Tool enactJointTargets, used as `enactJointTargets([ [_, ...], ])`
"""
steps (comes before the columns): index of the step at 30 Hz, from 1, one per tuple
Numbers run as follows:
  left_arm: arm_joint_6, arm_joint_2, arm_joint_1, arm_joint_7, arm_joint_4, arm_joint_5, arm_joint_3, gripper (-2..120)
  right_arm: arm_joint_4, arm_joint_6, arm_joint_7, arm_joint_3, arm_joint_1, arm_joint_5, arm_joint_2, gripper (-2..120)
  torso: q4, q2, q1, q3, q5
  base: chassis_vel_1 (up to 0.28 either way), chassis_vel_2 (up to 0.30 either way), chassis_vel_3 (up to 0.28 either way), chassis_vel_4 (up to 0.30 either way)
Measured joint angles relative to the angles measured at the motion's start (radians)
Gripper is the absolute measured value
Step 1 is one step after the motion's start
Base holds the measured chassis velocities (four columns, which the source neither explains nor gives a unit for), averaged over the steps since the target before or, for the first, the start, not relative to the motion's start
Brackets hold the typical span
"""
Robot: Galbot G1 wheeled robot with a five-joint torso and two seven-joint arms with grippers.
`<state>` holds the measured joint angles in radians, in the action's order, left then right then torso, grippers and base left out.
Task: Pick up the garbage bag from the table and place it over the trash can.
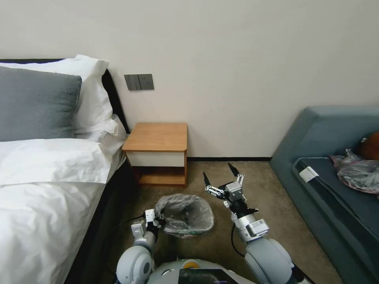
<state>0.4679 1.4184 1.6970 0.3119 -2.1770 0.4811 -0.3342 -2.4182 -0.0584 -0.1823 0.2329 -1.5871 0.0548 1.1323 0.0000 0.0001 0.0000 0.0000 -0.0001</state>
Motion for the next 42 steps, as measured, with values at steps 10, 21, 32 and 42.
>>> enactJointTargets([
  [10, 0.016, 0.019, -0.012, 0.025, 0.013, -0.011, 0.031, 4, 0.001, 0.000, -0.002, -0.001, 0.009, -0.006, -0.001, 100, 0.0000, 0.000, 0.000, 0.000, 0.0001, 0.000, 0.000, 0.000, 0.000],
  [21, 0.033, 0.024, -0.029, 0.036, 0.027, -0.023, 0.042, 30, 0.007, -0.002, -0.005, 0.004, 0.014, -0.016, -0.001, 100, 0.0000, 0.000, 0.000, 0.000, 0.0001, 0.000, 0.000, 0.000, 0.000],
  [32, -0.003, 0.029, -0.035, 0.023, 0.051, -0.116, 0.046, 68, 0.019, -0.008, -0.017, -0.019, 0.029, -0.035, 0.003, 100, 0.0000, 0.000, 0.000, 0.000, 0.0000, 0.000, 0.000, 0.000, 0.000],
  [42, -0.021, 0.024, -0.034, 0.003, 0.025, -0.169, 0.034, 99, 0.016, -0.012, -0.020, -0.016, 0.019, -0.038, 0.011, 100, 0.0000, 0.000, 0.000, 0.000, 0.0000, 0.000, 0.000, 0.000, 0.000],
])
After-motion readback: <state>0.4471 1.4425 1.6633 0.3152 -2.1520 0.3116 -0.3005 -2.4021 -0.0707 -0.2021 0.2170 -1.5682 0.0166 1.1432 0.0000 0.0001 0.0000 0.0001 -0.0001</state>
